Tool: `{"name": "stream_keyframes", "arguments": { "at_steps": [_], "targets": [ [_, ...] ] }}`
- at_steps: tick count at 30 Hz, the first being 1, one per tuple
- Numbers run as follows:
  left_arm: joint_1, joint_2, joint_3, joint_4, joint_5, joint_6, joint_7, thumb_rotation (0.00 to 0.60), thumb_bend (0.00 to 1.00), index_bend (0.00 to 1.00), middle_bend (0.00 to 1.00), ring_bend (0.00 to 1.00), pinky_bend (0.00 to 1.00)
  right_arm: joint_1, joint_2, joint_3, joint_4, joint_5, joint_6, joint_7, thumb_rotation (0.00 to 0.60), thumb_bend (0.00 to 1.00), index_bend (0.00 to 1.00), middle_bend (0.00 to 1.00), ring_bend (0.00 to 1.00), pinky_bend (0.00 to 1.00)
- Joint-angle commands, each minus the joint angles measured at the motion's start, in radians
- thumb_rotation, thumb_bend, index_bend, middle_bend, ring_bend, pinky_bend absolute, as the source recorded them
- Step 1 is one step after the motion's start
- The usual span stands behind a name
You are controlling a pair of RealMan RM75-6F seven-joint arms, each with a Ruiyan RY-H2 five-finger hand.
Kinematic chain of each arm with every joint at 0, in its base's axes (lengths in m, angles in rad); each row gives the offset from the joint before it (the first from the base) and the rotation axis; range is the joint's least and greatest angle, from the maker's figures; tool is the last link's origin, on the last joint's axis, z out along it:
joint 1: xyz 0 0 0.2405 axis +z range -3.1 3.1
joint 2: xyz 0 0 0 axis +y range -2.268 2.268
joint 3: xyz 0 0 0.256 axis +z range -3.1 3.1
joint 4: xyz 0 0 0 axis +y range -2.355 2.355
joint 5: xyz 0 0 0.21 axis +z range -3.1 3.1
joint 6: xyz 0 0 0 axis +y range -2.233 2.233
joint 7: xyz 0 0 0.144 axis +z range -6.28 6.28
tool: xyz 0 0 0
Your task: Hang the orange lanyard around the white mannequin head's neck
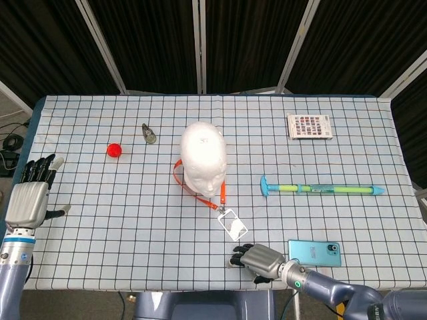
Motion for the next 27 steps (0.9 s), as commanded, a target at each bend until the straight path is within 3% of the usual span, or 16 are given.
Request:
{"name": "stream_keyframes", "arguments": {
  "at_steps": [1, 6, 12, 15, 17, 20, 22, 27],
  "targets": [
    [0.002, 0.0, 0.0, 0.0, 0.002, 0.0, -0.001, 0.6, 0.0, 0.0, 0.0, 0.0, 0.0, -0.022, 0.018, -0.006, -0.02, -0.042, 0.064, -0.001, 0.6, 1.0, 0.26, 0.22, 0.1, 0.17],
    [0.009, 0.002, 0.006, -0.001, 0.016, 0.006, -0.005, 0.6, 0.0, 0.0, 0.0, 0.0, 0.0, -0.081, 0.078, -0.011, -0.01, -0.126, 0.227, -0.02, 0.6, 1.0, 0.26, 0.21, 0.1, 0.17],
    [0.035, 0.015, 0.026, -0.015, 0.054, 0.028, -0.027, 0.6, 0.0, 0.0, 0.0, 0.0, 0.0, -0.238, 0.195, -0.047, 0.059, -0.255, 0.556, -0.068, 0.6, 0.99, 0.26, 0.19, 0.09, 0.14],
    [0.052, 0.018, 0.038, -0.016, 0.078, 0.044, -0.041, 0.6, 0.0, 0.0, 0.0, 0.0, 0.0, -0.318, 0.228, -0.053, 0.125, -0.277, 0.702, -0.05, 0.6, 0.79, 0.24, 0.15, 0.05, 0.07],
    [0.065, 0.02, 0.047, -0.015, 0.101, 0.06, -0.054, 0.6, 0.0, 0.0, 0.0, 0.0, 0.0, -0.365, 0.235, -0.051, 0.18, -0.282, 0.788, -0.027, 0.6, 0.46, 0.19, 0.09, 0.01, 0.01],
    [0.089, 0.023, 0.061, -0.008, 0.14, 0.093, -0.074, 0.6, 0.0, 0.0, 0.0, 0.0, 0.0, -0.454, 0.227, -0.027, 0.263, -0.232, 0.91, -0.034, 0.6, 0.07, 0.09, 0.01, 0.0, 0.0],
    [0.106, 0.024, 0.071, 0.0, 0.167, 0.116, -0.088, 0.6, 0.0, 0.0, 0.0, 0.0, 0.0, -0.515, 0.214, -0.002, 0.289, -0.153, 0.966, -0.052, 0.6, 0.0, 0.02, 0.0, 0.0, 0.0],
    [0.129, 0.021, 0.087, 0.02, 0.2, 0.132, -0.113, 0.6, 0.0, 0.0, 0.0, 0.0, 0.0, -0.588, 0.186, 0.036, 0.318, -0.063, 1.021, -0.017, 0.6, 0.0, 0.0, 0.0, 0.0, 0.0]
  ]
}}
